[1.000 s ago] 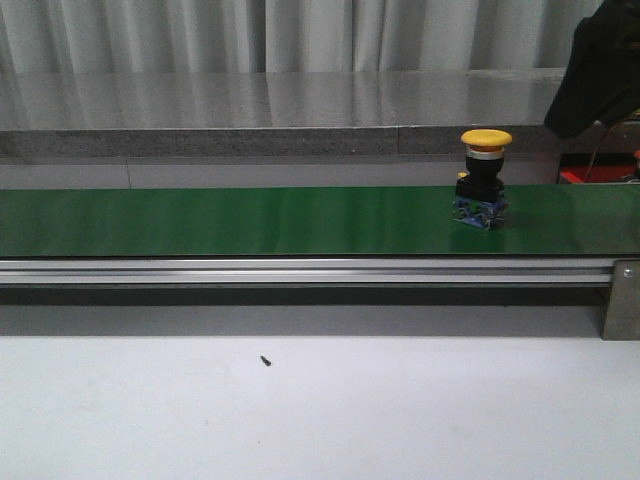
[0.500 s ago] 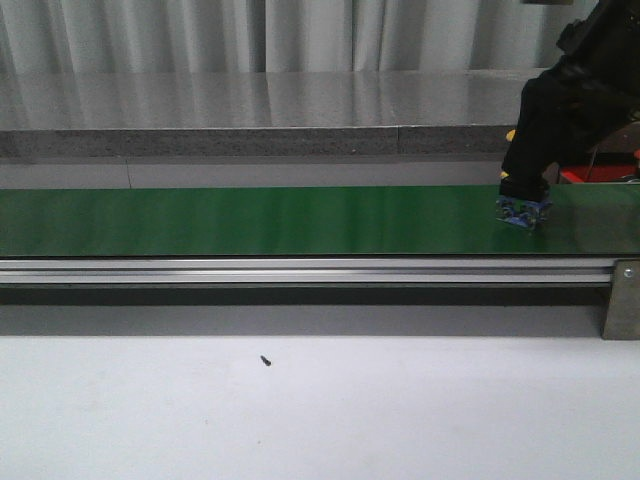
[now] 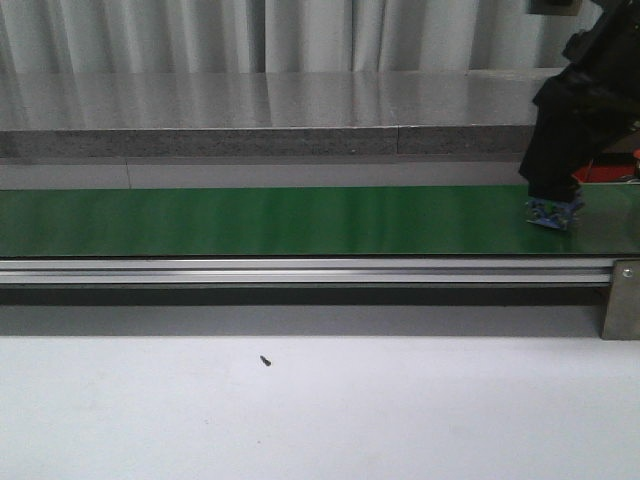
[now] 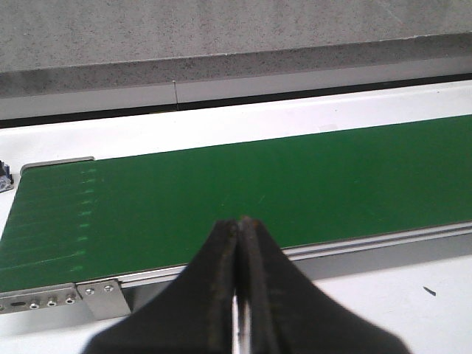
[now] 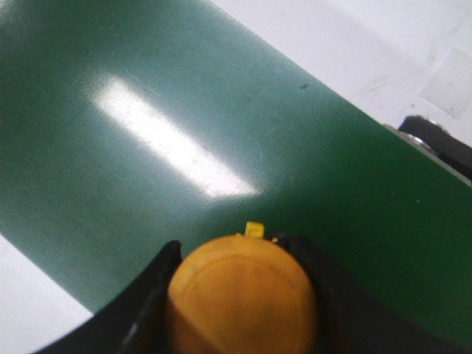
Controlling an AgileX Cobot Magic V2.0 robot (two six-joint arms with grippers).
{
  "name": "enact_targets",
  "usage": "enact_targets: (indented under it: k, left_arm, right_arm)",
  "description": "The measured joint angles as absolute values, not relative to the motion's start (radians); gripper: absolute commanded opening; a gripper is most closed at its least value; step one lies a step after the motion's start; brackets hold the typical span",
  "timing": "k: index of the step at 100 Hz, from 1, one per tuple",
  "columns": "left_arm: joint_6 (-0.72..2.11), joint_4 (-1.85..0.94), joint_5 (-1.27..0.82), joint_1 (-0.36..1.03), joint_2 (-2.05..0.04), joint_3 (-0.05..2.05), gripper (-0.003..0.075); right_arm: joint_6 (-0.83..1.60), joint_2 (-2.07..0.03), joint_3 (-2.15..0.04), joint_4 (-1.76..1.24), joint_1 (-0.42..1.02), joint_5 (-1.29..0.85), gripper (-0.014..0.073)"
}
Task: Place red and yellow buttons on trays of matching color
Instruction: 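Set the second yellow button on the yellow tray and release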
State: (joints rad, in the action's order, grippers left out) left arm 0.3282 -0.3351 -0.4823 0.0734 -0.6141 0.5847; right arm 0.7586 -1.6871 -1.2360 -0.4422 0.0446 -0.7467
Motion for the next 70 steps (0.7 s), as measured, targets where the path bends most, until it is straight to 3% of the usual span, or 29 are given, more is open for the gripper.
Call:
enact_targets:
  k: [22, 42, 57, 70]
  left_arm:
    - [0.328, -0.335, -0.482, 0.073, -0.614, 0.585, -0.002]
    - [0.328, -0.335, -0.482, 0.073, -0.614, 0.585, -0.002]
    - [0.328, -0.335, -0.486, 0.073, -0.614, 0.585, -0.0019]
    - [0.328, -0.335, -0.488, 0.073, -0.614, 0.585, -0.0019]
  right_arm:
    - [0.704, -1.549, -1.236, -0.442, -0.117, -0.815, 0.0199]
    - [0.696, -1.417, -1.169, -0.467, -0.373, -0.843, 0.0199]
    - [0.696, -1.4, -1.111, -0.545, -0.576, -0.823, 0.0199]
    - [0.7, -1.421, -1.066, -0.608, -0.653, -0.773, 0.0199]
